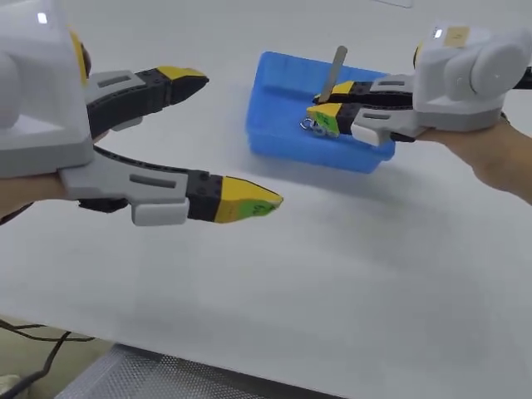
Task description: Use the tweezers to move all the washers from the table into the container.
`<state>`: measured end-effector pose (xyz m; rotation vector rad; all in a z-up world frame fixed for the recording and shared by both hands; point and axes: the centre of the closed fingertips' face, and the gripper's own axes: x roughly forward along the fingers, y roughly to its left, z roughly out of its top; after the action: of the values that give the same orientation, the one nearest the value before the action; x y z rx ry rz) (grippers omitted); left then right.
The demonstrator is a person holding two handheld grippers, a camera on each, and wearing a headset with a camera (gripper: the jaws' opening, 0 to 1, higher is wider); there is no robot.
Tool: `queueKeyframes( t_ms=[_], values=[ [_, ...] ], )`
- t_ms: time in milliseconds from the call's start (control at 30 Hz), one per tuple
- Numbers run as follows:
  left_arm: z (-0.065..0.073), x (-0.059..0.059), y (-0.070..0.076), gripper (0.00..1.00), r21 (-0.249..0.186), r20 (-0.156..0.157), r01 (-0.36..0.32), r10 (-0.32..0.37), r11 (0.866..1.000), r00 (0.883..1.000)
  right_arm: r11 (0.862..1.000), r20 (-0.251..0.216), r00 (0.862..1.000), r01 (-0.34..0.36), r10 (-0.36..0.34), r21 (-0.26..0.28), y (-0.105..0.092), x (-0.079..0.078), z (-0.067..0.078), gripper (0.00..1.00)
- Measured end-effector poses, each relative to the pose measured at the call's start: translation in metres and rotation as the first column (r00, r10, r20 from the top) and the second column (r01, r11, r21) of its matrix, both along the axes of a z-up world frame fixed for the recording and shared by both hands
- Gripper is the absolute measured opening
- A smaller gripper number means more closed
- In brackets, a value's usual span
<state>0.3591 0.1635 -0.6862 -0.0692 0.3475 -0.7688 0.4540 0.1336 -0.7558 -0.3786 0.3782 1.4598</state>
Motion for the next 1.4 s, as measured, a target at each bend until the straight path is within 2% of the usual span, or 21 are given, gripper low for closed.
queueKeyframes(
  t_ms=[100, 167, 233, 267, 333, 400, 433, 467, 500, 600, 633, 700, 733, 800, 833, 967, 1100, 1233, 1400],
  values=[
    [-0.003, 0.004, -0.004, 0.98, 0.005, -0.004, -0.001, 0.001, 1.0, 1.0, 1.0, 0.0, 1.0, -0.008, 0.008, 0.003, 0.001, -0.004, 0.005, 0.08],
    [-0.002, 0.009, -0.008, 0.96, 0.014, 0.004, 0.003, -0.003, 1.0, 1.0, 1.0, 0.012, 1.0, -0.018, 0.018, 0.001, 0.001, -0.006, 0.008, 0.08],
    [-0.005, 0.021, -0.009, 0.9, 0.041, 0.015, -0.006, 0.005, 0.999, 1.0, 1.0, 0.027, 0.999, -0.029, 0.029, 0.0, 0.001, -0.009, 0.012, 0.08],
    [-0.01, 0.03, -0.008, 0.88, 0.085, 0.019, -0.012, 0.01, 0.996, 1.0, 0.999, 0.035, 0.999, -0.034, 0.034, -0.004, 0.001, -0.01, 0.013, 0.08],
    [-0.011, 0.038, -0.015, 0.86, 0.094, 0.023, 0.012, -0.014, 0.996, 1.0, 0.999, 0.047, 0.998, -0.04, 0.041, -0.01, 0.0, -0.011, 0.015, 0.08],
    [-0.006, 0.048, -0.024, 0.84, 0.077, 0.04, 0.029, -0.033, 0.997, 0.999, 0.999, 0.056, 0.997, -0.049, 0.05, -0.019, -0.002, -0.013, 0.015, 0.08],
    [-0.002, 0.054, -0.029, 0.81, 0.086, 0.066, 0.039, -0.045, 0.995, 0.997, 0.998, 0.06, 0.997, -0.052, 0.054, -0.023, -0.003, -0.013, 0.015, 0.08],
    [-0.001, 0.059, -0.03, 0.76, 0.113, 0.082, 0.048, -0.057, 0.992, 0.995, 0.998, 0.065, 0.996, -0.057, 0.059, -0.028, -0.004, -0.014, 0.015, 0.08],
    [0.0, 0.062, -0.035, 0.74, 0.138, 0.087, 0.085, -0.098, 0.987, 0.991, 0.998, 0.071, 0.995, -0.06, 0.063, -0.033, -0.004, -0.015, 0.015, 0.08],
    [0.009, 0.071, -0.045, 0.72, 0.166, 0.109, 0.138, -0.158, 0.976, 0.982, 0.997, 0.079, 0.994, -0.07, 0.073, -0.038, -0.005, -0.015, 0.016, 0.08],
    [0.013, 0.073, -0.049, 0.69, 0.179, 0.117, 0.167, -0.19, 0.969, 0.975, 0.997, 0.082, 0.994, -0.074, 0.077, -0.039, -0.005, -0.016, 0.016, 0.08],
    [0.016, 0.077, -0.053, 0.57, 0.177, 0.122, 0.205, -0.228, 0.963, 0.966, 0.996, 0.089, 0.992, -0.082, 0.085, -0.042, -0.005, -0.017, 0.016, 0.08],
    [0.017, 0.079, -0.056, 0.53, 0.184, 0.135, 0.239, -0.266, 0.953, 0.955, 0.996, 0.089, 0.992, -0.084, 0.087, -0.042, -0.005, -0.017, 0.017, 0.08],
    [0.022, 0.078, -0.061, 0.49, 0.211, 0.162, 0.267, -0.303, 0.94, 0.939, 0.995, 0.095, 0.991, -0.089, 0.093, -0.044, -0.005, -0.018, 0.017, 0.08],
    [0.023, 0.077, -0.062, 0.47, 0.208, 0.151, 0.27, -0.304, 0.94, 0.941, 0.995, 0.096, 0.991, -0.093, 0.097, -0.044, -0.005, -0.018, 0.017, 0.08],
    [0.024, 0.075, -0.064, 0.23, 0.218, 0.147, 0.296, -0.331, 0.93, 0.932, 0.993, 0.102, 0.989, -0.107, 0.111, -0.047, -0.005, -0.02, 0.018, 0.08],
    [0.023, 0.071, -0.062, 0.22, 0.232, 0.138, 0.311, -0.348, 0.921, 0.927, 0.992, 0.104, 0.987, -0.117, 0.122, -0.052, -0.005, -0.021, 0.017, 0.08],
    [0.024, 0.067, -0.063, 0.14, 0.245, 0.137, 0.331, -0.37, 0.911, 0.919, 0.99, 0.106, 0.986, -0.123, 0.129, -0.063, -0.007, -0.022, 0.015, 0.08],
    [0.024, 0.064, -0.065, 0.14, 0.262, 0.133, 0.346, -0.389, 0.901, 0.912, 0.988, 0.11, 0.984, -0.136, 0.144, -0.076, -0.008, -0.025, 0.014, 0.08]
  ],
)
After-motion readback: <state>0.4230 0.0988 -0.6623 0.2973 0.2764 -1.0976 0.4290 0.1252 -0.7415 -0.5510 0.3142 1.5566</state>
